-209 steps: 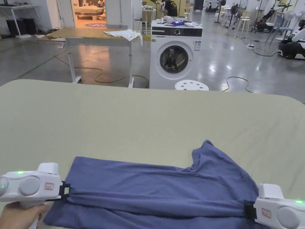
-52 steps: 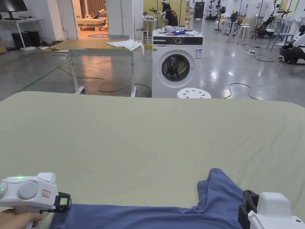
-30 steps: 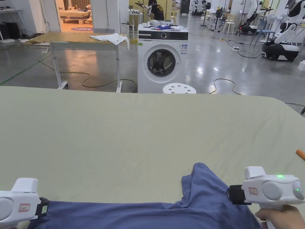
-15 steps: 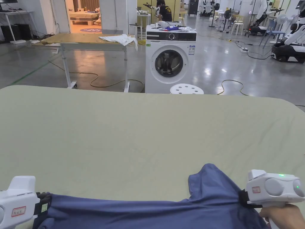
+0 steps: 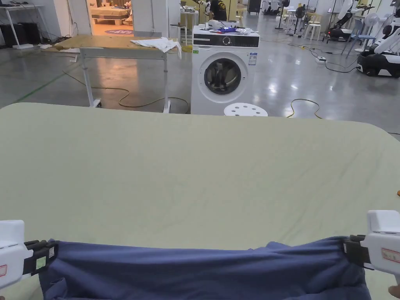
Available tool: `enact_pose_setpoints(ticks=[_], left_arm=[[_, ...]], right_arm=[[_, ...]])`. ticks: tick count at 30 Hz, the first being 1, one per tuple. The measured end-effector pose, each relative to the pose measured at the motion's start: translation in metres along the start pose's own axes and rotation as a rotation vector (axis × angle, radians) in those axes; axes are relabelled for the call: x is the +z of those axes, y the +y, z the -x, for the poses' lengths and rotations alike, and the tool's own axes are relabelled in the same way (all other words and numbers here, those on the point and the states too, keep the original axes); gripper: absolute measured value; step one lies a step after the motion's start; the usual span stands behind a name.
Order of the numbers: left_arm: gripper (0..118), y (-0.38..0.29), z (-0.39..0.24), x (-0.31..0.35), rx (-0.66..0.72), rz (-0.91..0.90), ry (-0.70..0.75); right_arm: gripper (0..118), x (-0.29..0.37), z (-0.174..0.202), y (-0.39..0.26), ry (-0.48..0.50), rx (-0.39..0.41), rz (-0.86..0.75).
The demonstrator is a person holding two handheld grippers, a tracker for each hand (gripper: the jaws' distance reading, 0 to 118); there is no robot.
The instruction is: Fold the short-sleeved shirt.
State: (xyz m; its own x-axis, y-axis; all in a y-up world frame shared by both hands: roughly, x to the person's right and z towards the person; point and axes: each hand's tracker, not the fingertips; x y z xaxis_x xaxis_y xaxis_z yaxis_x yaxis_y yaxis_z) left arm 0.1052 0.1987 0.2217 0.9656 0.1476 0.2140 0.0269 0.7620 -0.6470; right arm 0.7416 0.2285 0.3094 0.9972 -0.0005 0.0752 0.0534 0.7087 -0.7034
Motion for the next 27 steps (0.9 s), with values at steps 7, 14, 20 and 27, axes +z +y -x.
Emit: enact_pose_setpoints(ticks=[7,14,20,27], left_arm=[[0,-0.034,0.004,0.033,-0.035,0.007,-0.015],[1,-0.083,0.010,0.050,-0.037,0.112,-0.030],[4,-0.113,0.003,0.042,-0.102,0.232,-0.003],[17,-0.114,-0.007,0.028,-0.142,0.242,0.050]], right_arm=[[0,0.051,0.012,-0.050,-0.007,0.045,0.046],[0,0.052,0.012,-0.111,-0.029,0.070,0.169],[0,0.030,0.008,-0.141,-0.057,0.051,0.238],[10,0.017,0.013,-0.146,-0.062,0.057,0.251]])
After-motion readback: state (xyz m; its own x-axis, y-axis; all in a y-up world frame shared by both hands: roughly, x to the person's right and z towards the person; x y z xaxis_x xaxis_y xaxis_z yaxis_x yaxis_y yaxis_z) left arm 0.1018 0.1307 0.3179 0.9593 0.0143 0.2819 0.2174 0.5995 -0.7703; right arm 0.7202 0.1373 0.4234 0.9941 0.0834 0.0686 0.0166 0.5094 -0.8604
